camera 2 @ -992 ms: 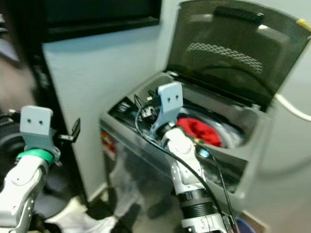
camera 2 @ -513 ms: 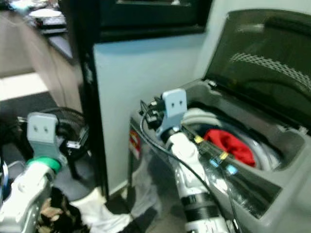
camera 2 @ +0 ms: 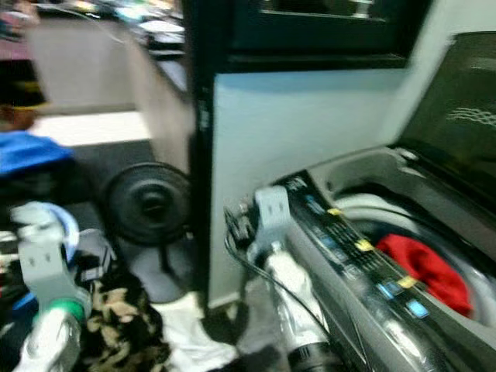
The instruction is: Clothes washing
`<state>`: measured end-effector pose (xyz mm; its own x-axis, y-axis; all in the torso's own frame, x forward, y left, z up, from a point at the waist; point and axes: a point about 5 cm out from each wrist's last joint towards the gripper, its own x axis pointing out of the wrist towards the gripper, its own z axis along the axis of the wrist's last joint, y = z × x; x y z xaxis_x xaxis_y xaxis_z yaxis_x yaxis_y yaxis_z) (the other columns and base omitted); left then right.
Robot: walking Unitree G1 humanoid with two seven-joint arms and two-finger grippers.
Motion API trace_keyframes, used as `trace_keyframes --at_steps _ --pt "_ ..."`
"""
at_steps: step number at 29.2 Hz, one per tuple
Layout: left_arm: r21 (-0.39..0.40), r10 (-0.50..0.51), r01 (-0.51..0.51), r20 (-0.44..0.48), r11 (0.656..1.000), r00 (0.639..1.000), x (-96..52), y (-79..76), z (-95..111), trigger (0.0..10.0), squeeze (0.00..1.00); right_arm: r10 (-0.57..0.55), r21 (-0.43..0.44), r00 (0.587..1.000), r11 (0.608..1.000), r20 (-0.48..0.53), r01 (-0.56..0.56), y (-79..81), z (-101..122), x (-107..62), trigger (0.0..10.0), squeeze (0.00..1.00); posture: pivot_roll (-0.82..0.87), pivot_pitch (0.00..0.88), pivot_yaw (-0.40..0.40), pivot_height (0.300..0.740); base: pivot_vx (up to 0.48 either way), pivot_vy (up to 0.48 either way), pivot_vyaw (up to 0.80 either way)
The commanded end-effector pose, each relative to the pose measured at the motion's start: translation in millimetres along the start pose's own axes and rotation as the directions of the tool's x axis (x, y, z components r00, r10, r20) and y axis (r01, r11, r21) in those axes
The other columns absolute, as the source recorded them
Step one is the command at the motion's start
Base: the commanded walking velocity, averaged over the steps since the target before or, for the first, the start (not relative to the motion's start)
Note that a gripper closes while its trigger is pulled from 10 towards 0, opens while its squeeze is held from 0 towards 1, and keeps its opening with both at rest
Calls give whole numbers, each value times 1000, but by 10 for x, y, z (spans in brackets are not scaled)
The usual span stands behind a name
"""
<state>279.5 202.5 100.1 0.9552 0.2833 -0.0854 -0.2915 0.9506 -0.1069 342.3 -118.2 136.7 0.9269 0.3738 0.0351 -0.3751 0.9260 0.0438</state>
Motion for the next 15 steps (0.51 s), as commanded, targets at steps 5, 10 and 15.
trace_keyframes --at_steps 5,10,15 --pt "128 -212 227 -118 966 970 -45 -104 -239 10000 0 19 -39 998 999 -64 -21 -12 -194 -62 10000 0 98 0 -14 740 0 0 800" --pt "226 -206 228 -117 947 972 -80 -15 -408 10000 0 26 -125 987 991 -156 -46 -48 -436 -140 10000 0 96 0 -8 740 0 0 800" --pt "238 -158 188 -142 953 977 -100 80 -543 10000 0 -6 -122 982 992 -191 -18 -81 -559 -178 10000 0 101 0 33 740 0 0 800"
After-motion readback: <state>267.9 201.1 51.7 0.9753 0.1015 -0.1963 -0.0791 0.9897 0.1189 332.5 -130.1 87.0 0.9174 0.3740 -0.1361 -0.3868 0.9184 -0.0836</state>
